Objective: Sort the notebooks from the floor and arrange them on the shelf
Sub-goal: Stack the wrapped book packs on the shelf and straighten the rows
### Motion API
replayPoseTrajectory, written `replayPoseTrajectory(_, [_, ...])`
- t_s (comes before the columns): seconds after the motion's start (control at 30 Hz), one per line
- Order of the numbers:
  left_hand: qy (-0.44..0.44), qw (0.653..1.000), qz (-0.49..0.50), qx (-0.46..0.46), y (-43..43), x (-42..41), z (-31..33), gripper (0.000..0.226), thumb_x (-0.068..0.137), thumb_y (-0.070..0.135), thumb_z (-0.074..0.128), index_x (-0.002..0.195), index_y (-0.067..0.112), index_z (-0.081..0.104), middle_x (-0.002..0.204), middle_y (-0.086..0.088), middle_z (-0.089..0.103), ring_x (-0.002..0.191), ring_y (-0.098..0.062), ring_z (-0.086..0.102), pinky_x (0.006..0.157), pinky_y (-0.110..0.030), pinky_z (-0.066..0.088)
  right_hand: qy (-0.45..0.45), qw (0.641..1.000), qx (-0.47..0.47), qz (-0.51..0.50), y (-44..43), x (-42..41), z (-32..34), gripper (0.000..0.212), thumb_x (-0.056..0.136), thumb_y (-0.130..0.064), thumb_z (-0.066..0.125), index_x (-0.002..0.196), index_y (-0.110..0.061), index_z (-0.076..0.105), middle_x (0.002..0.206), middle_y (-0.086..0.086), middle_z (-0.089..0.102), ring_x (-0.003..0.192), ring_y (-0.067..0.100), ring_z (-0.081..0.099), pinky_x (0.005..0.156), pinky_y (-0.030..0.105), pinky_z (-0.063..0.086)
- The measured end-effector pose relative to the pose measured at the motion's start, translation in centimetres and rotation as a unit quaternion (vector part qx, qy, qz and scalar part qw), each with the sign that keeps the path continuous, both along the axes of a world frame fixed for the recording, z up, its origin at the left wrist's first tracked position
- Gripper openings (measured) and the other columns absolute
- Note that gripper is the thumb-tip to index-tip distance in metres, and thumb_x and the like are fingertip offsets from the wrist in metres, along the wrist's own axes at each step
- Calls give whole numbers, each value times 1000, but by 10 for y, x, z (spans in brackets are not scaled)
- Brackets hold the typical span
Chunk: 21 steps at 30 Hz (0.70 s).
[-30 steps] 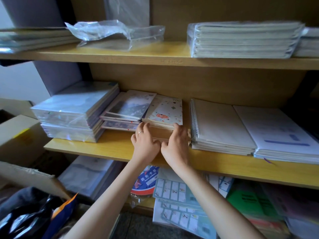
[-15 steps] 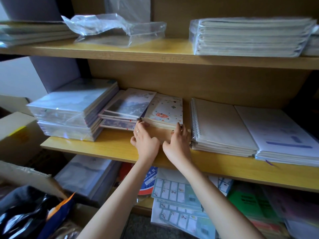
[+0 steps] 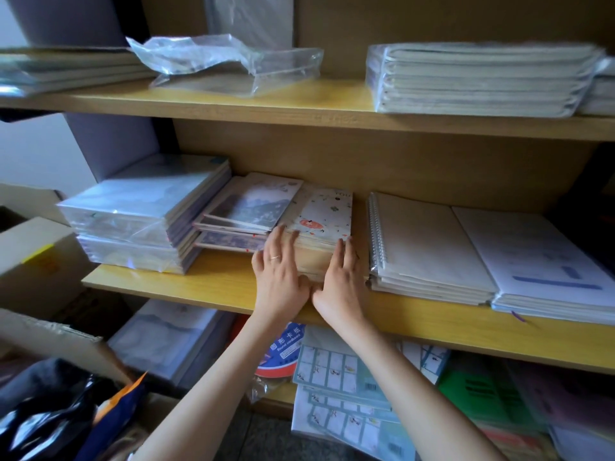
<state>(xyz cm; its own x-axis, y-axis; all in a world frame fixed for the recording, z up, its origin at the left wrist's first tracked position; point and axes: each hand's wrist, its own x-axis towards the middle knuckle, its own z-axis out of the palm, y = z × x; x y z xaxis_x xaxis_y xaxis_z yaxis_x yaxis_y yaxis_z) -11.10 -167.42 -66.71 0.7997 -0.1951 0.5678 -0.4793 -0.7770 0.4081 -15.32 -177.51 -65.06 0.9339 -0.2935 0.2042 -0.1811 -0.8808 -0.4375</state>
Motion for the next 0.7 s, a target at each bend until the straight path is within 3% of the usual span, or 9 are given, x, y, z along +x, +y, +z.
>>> replayPoseTrajectory(0.07, [-46, 991, -49, 116, 4, 6, 1, 80, 68, 16, 45, 146, 21, 28, 158, -3, 14, 145, -14, 5, 112, -43, 7, -5, 1000, -21, 6, -4, -2, -2, 93, 85, -28, 62, 150, -10, -2, 159, 7, -6, 145, 27, 10, 114, 37, 24])
replayPoseTrajectory(0.17, [-14, 980, -41, 195, 3, 17, 8, 76, 82, 22, 39, 152, 26, 9, 159, 3, 2, 146, -10, -5, 111, -40, -13, 5, 998, -53, 16, -6, -3, -1, 93, 87, -28, 60, 150, -10, -5, 159, 8, -8, 145, 27, 10, 114, 36, 24])
replayPoseTrajectory(0.33, [-7, 970, -3, 242, 5, 20, 5, 74, 81, 27, 33, 151, 29, 11, 158, 5, 13, 145, -14, 10, 108, -46, -2, 15, 997, -69, 20, -5, -3, -1, 86, 90, -28, 52, 149, -8, -8, 158, 11, -10, 145, 29, 10, 114, 37, 22])
replayPoseTrajectory(0.47, [24, 970, -20, 242, 3, 17, 9, 76, 77, 31, 31, 151, 28, 11, 159, 5, 10, 145, -14, 7, 109, -48, 4, 32, 997, -71, 23, -5, -3, 1, 89, 90, -26, 53, 149, -7, -11, 158, 12, -13, 145, 30, 9, 115, 37, 19])
replayPoseTrajectory(0.57, [15, 981, -53, 184, 12, 13, 12, 76, 75, 34, 35, 150, 26, 20, 159, 4, 11, 145, -10, 9, 110, -45, 2, 46, 997, -52, 30, -3, -7, 9, 89, 89, -27, 55, 150, -8, -7, 158, 12, -12, 145, 31, 8, 115, 39, 17])
replayPoseTrajectory(0.63, [-39, 991, -39, 124, 27, 7, 8, 68, 75, 32, 43, 141, 20, 37, 155, -2, 24, 141, -15, 23, 108, -41, 10, 2, 999, -26, 40, -2, -10, 13, 79, 88, -26, 57, 150, -10, 10, 158, 12, 0, 144, 29, 15, 113, 38, 25])
replayPoseTrajectory(0.7, [-58, 997, 32, 40, 46, 7, 0, 59, 74, 32, 45, 130, 14, 45, 144, -12, 37, 131, -25, 34, 103, -41, 21, -110, 990, -47, 76, 3, -10, 13, 64, 85, -17, 58, 143, -10, 31, 154, 14, 22, 139, 27, 30, 108, 35, 34])
